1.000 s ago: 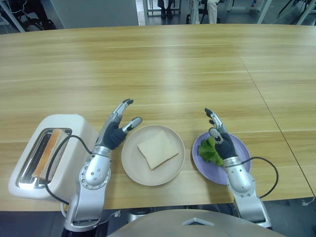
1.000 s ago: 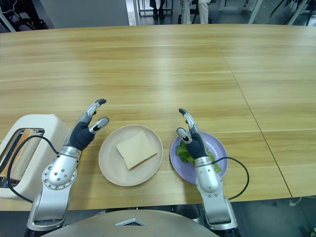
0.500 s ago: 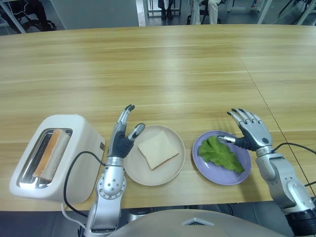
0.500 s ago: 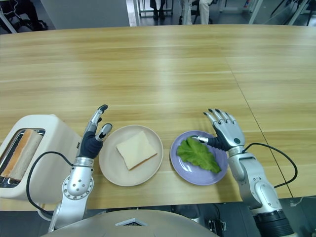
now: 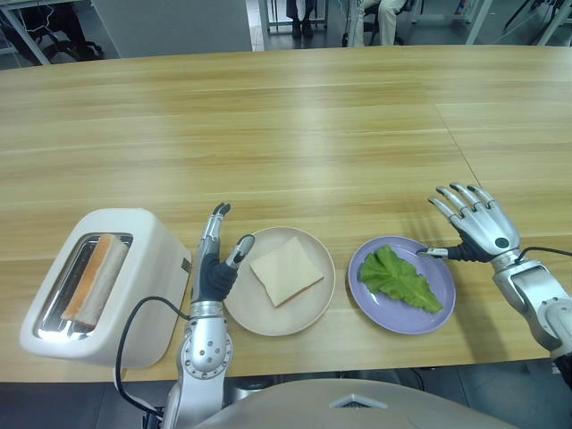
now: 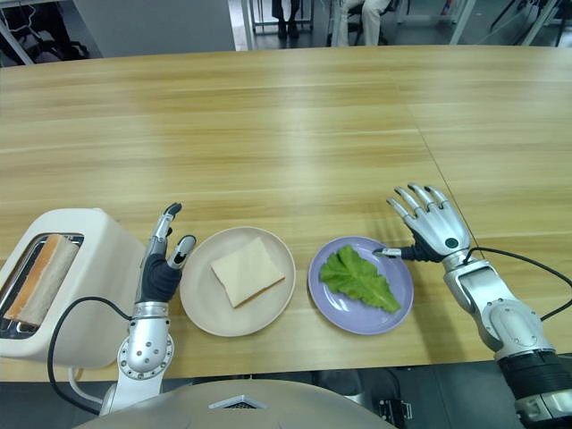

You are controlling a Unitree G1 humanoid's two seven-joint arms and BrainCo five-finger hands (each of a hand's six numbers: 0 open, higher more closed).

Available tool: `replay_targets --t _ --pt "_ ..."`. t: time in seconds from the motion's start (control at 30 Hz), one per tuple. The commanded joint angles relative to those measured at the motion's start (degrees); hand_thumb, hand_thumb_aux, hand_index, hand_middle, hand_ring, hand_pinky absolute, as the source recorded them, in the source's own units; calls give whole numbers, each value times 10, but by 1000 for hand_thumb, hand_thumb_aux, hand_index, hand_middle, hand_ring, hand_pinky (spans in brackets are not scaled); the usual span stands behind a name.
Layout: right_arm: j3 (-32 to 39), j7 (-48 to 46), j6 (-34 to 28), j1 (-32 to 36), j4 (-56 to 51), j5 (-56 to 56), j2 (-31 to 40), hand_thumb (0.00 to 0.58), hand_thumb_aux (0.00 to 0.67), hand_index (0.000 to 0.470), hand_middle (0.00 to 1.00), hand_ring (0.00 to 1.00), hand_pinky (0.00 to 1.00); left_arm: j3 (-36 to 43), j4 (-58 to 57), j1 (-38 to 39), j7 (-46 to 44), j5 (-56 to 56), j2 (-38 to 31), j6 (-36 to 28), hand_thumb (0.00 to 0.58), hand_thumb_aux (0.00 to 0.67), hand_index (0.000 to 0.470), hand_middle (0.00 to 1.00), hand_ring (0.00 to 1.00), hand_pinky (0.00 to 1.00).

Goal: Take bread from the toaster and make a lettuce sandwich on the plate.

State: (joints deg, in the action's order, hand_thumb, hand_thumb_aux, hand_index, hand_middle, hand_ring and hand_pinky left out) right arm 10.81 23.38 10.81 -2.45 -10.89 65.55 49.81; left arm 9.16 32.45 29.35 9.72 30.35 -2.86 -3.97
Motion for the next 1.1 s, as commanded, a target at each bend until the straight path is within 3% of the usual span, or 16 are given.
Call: replay_targets --t 0.03,0.27,0.47,0.87,1.1 --pt "15 62 13 0 -25 13 13 0 0 0 0 0 0 5 -4 1 -1 8 2 -3 0 0 0 0 0 0" --pt "-20 91 37 -25 18 -42 34 0 0 0 0 0 0 4 -16 -4 -1 2 7 -6 0 0 0 0 0 0" --pt "-14 4 53 -64 101 -107 5 0 0 0 0 0 0 1 -26 -12 -1 0 7 -2 0 0 0 0 0 0" --pt "2 -64 -2 -138 150 -61 -49 0 0 0 0 0 0 1 -13 6 -1 -2 7 1 0 0 0 0 0 0" --pt "32 -71 -21 -140 157 1 -59 0 0 0 0 0 0 0 3 27 2 -3 12 8 0 0 0 0 0 0"
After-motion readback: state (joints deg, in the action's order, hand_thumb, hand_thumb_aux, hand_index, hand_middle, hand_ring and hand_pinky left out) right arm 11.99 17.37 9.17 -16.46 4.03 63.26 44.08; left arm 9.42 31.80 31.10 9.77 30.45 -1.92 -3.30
